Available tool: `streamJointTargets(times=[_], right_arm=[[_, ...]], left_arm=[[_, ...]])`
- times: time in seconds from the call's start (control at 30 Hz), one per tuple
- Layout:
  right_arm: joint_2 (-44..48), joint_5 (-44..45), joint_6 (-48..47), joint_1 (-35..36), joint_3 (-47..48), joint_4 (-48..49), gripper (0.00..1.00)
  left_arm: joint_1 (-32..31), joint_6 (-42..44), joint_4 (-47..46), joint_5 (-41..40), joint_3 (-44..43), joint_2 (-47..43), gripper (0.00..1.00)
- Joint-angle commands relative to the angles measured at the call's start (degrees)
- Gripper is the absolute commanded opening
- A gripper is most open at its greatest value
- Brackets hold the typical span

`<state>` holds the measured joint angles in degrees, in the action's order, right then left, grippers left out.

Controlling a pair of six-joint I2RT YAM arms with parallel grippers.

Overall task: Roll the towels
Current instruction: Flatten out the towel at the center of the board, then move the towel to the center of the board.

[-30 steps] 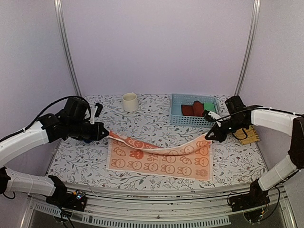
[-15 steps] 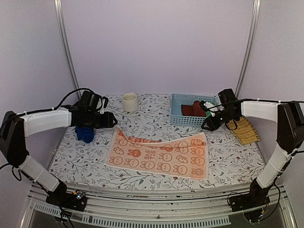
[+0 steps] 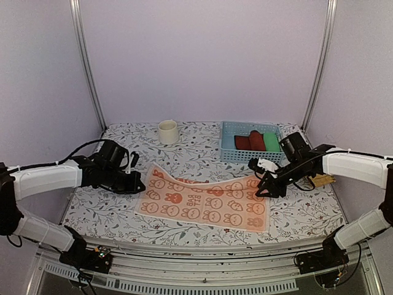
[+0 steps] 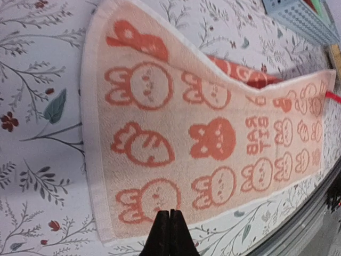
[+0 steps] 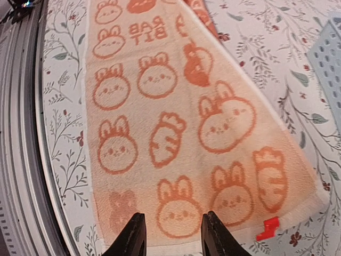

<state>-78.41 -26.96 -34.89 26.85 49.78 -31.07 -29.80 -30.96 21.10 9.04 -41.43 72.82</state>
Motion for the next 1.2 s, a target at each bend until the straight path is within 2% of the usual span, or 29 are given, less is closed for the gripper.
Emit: streamJointTargets(times=[0.0,0.2,0.4,0.53,0.83,1.07,1.17], right_arm=[[-3.15,-1.55,-4.85,4.84,-1.86,-3.36,0.37],[-7.83,-1.55,-7.40,6.78,-2.79,-4.40,0.34],[-10.29,3.75,-6.27,6.99,-4.27,-1.90,0.31],[-11.37,5.99,-6.26,6.99,-5.16,-2.65,0.31],[-7.88,15.36,-8.01,7.08,-12.06,-2.60,0.30],[-3.41,24.82,-10.68,7.07,-18.40,-3.09,0.30],[-0.63,25.49,-11.50,7.09,-17.72,-5.59,0.32]], left_arm=[[-3.03,-2.71,4.89,2.40,0.75,1.91,0.00],[-3.34,-2.72,6.59,-0.35,1.13,6.54,0.00],[-3.37,-4.21,7.80,-3.64,1.55,9.95,0.00],[-3.61,-5.18,8.25,-1.73,3.08,10.87,0.00],[-9.52,-11.33,10.83,0.81,8.25,7.17,0.00],[-15.03,-18.20,13.42,3.16,11.72,0.73,0.00],[-16.11,-19.40,16.22,3.87,11.61,-2.79,0.00]])
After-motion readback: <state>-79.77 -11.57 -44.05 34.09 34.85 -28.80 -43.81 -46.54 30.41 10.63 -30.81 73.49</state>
